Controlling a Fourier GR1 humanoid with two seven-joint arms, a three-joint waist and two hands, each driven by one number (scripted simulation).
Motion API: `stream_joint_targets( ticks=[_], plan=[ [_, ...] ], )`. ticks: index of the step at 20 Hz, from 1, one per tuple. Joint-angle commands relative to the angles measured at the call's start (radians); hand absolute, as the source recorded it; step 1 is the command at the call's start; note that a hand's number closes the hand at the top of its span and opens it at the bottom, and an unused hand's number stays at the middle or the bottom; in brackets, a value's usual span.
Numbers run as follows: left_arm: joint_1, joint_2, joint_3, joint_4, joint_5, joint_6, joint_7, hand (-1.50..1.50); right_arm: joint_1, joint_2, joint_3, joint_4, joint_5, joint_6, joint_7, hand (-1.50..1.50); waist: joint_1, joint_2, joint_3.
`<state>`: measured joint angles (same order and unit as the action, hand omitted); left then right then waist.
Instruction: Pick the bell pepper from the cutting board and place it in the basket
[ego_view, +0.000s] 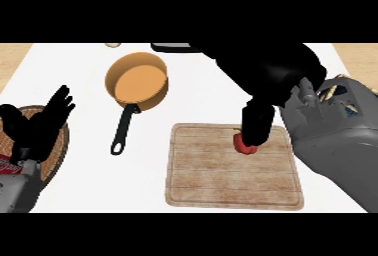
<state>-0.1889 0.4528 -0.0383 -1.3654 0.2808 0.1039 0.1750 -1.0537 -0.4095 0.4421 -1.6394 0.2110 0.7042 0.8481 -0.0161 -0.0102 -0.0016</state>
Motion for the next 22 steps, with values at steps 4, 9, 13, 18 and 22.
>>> stream_joint_targets(
  ticks=[4,9,13,18,22],
  plan=[
    [0.017,-0.016,0.017,-0.013,-0.01,-0.003,-0.002,0.0,0.083,-0.076,-0.164,-0.158,-0.269,0.165,0.181,-1.5,-0.003,0.002,0.001],
    [0.048,-0.04,0.022,-0.025,-0.031,-0.009,-0.03,0.0,0.315,-0.13,-0.213,-0.35,-0.203,0.055,0.044,-1.5,0.006,0.006,0.002],
    [-0.005,-0.044,0.03,0.02,-0.047,-0.04,-0.013,0.0,0.417,-0.139,-0.276,-0.354,-0.132,0.084,-0.088,-1.5,0.011,0.011,0.002],
    [-0.015,-0.112,0.003,0.008,-0.087,0.006,-0.027,0.0,0.616,-0.074,-0.194,-0.417,0.111,-0.024,-0.263,-1.5,0.012,0.012,0.003],
    [-0.006,-0.063,0.045,-0.029,-0.058,-0.046,0.03,0.0,0.639,-0.066,-0.168,-0.228,0.294,-0.143,-0.514,-1.5,0.024,0.012,0.003]
  ],
)
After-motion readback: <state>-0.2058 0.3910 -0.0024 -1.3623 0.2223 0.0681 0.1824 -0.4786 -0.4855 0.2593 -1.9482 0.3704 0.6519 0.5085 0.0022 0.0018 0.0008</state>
